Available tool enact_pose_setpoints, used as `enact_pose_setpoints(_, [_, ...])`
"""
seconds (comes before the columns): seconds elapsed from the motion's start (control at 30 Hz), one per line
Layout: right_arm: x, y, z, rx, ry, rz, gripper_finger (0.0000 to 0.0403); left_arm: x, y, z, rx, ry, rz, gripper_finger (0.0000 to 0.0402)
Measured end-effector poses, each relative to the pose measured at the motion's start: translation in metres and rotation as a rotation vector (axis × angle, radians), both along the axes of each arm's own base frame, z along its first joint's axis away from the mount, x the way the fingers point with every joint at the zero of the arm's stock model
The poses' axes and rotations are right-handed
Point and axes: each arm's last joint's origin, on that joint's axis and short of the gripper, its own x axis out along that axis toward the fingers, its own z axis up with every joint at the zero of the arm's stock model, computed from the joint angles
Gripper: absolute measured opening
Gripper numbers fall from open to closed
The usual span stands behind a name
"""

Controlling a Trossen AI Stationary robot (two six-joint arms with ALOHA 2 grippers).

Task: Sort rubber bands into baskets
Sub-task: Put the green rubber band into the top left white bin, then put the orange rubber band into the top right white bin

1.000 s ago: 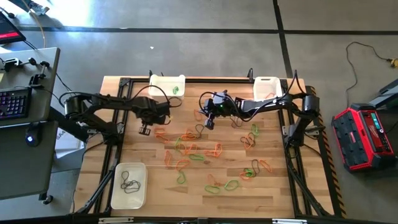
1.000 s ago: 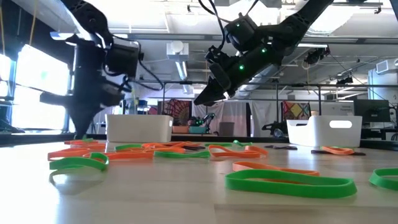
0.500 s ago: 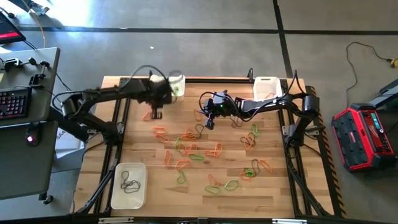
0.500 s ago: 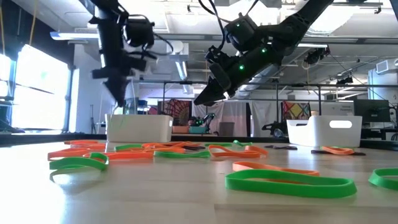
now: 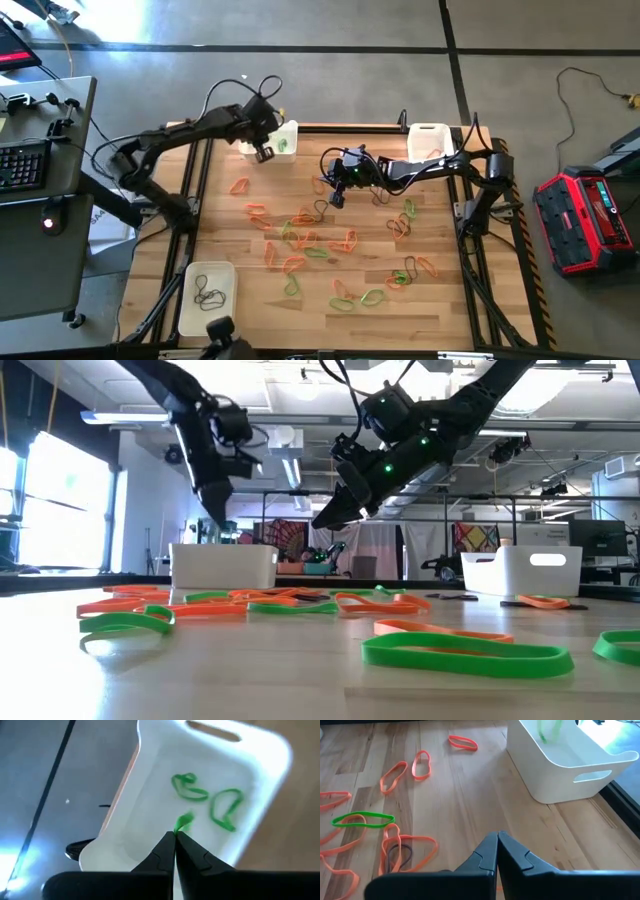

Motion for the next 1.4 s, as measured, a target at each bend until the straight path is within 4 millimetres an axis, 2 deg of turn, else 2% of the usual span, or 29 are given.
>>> enact_pose_setpoints(0.13, [0.000, 0.000, 0.000, 0.014, 0.001, -0.008, 0.0000, -0.001, 0.010, -0.017, -0.045, 0.034, 0.040, 0.0011])
enact_pose_setpoints(0.23, [-0.001, 0.000, -0.002, 0.017, 0.014, -0.008, 0.0000, 0.000, 0.010, -0.020, -0.060, 0.040, 0.044, 0.0035])
enact_pose_setpoints(0.47, [-0.001, 0.000, -0.002, 0.023, 0.019, -0.010, 0.0000, -0.002, 0.002, -0.002, -0.073, -0.080, 0.065, 0.0106])
enact_pose_setpoints(0.63, [-0.002, 0.001, -0.003, 0.021, 0.026, -0.008, 0.0000, -0.007, -0.010, 0.019, -0.071, -0.158, 0.062, 0.0125])
enact_pose_setpoints(0.8, [-0.001, 0.001, -0.002, 0.034, 0.017, 0.007, 0.0000, -0.018, -0.030, 0.033, -0.053, -0.224, 0.068, 0.0126])
enact_pose_setpoints(1.0, [0.003, 0.008, -0.008, 0.060, 0.010, 0.030, 0.0000, -0.037, -0.065, 0.025, -0.027, -0.307, 0.045, 0.0118])
enact_pose_setpoints(1.17, [0.002, 0.020, -0.010, 0.051, -0.101, -0.001, 0.0000, -0.048, -0.092, 0.018, -0.039, -0.345, 0.007, 0.0083])
enact_pose_setpoints(1.33, [-0.012, 0.035, -0.028, 0.038, -0.146, -0.123, 0.0000, -0.049, -0.111, 0.012, -0.124, -0.386, -0.045, 0.0044])
enact_pose_setpoints(1.4, [-0.018, 0.041, -0.035, 0.019, -0.123, -0.122, 0.0000, -0.048, -0.115, 0.010, -0.151, -0.376, -0.051, 0.0029])
